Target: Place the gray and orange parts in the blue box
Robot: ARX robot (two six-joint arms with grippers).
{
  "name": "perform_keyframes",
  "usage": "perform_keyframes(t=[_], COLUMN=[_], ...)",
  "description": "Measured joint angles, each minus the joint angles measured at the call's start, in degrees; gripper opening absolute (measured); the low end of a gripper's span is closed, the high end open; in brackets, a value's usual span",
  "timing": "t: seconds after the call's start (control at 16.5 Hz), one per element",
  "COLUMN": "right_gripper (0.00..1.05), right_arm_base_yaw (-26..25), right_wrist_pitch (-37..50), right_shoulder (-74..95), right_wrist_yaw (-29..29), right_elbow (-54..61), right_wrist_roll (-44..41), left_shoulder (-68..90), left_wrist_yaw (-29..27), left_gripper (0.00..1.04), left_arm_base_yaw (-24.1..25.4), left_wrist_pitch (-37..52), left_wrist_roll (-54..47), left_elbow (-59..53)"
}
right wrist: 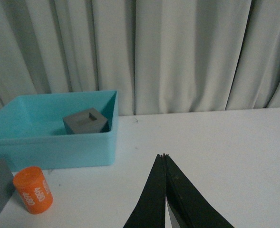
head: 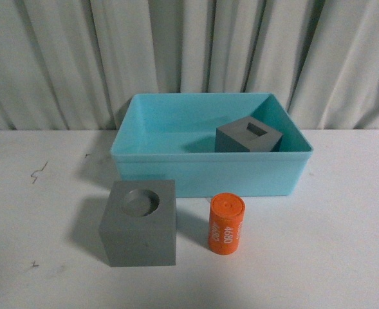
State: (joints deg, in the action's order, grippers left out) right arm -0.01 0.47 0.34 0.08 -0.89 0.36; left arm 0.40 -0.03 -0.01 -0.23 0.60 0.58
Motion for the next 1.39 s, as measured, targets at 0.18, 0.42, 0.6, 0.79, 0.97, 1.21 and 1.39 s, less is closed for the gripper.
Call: perform_keyframes(t=[0.18,0.42,0.6,0.79,0.97,1.21,1.39], right_gripper=[0.02,0.02,0.33,0.69,1.00,0.98,0.98], right_arm_base_yaw=[0.00,0.00,0.00,0.00,-0.02,0.00,0.00], right_wrist_pitch=[-0.76,-0.68,-0.70,-0.74,-0.70,-0.70,-0.68], right_shoulder=[-0.11,-0.13,-0.13,-0.13,-0.13,-0.13,-0.13], right_wrist_yaw=[-0.07,-0.07,-0.07,-0.07,-0.04,-0.07,-0.07], right_elbow=[0.22,0.22,0.22,0.22,0.22,0.22,0.22], right_wrist_roll=[-0.02,-0.02,-0.02,-0.02,-0.02,-0.02,-0.02], left_shoulder=[0.00,0.00,0.00,4.20,35.93,61.70,74.58], left_wrist_yaw=[0.00,0.00,0.00,-3.04,-6.54,-4.20,-2.49], left_gripper=[0.98,0.98,0.98,0.98,0.98,0.98,0.98], left_arm_base_yaw=[0.00,0.00,0.00,-1.57,-10.05,-21.75,-24.48], left_wrist_pitch=[0.02,0.02,0.02,-10.93,-9.53,6.12,12.33], left_wrist_roll=[0.00,0.00,0.00,3.69,20.57,21.18,20.15], left_elbow=[0.02,0.00,0.00,3.91,16.61,23.56,27.45])
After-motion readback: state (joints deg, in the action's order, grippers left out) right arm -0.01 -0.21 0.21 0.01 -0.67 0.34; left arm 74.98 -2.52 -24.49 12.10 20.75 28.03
